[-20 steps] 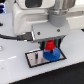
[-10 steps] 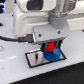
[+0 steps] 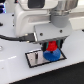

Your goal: Insert the blue gear onto the right peg, followed by the red gear

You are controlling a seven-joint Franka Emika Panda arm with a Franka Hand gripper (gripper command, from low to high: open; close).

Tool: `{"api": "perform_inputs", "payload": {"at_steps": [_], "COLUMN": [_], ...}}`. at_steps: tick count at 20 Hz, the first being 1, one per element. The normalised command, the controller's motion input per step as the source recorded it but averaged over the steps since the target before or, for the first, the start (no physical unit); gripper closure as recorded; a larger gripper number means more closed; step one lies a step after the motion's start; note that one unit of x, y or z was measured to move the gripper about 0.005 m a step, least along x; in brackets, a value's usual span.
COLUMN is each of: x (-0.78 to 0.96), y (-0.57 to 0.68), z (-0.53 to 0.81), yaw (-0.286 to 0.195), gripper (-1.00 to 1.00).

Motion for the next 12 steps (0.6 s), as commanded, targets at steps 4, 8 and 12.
{"api": "perform_inputs", "payload": {"at_steps": [4,8,12], "x": [0.28,0.17,0.17], "y": [0.21,0.16,0.10], "z": [-0.08,-0.28,-0.34], "yaw": [0.000,0.000,0.000], "gripper": [1.00,1.00,1.00]}}
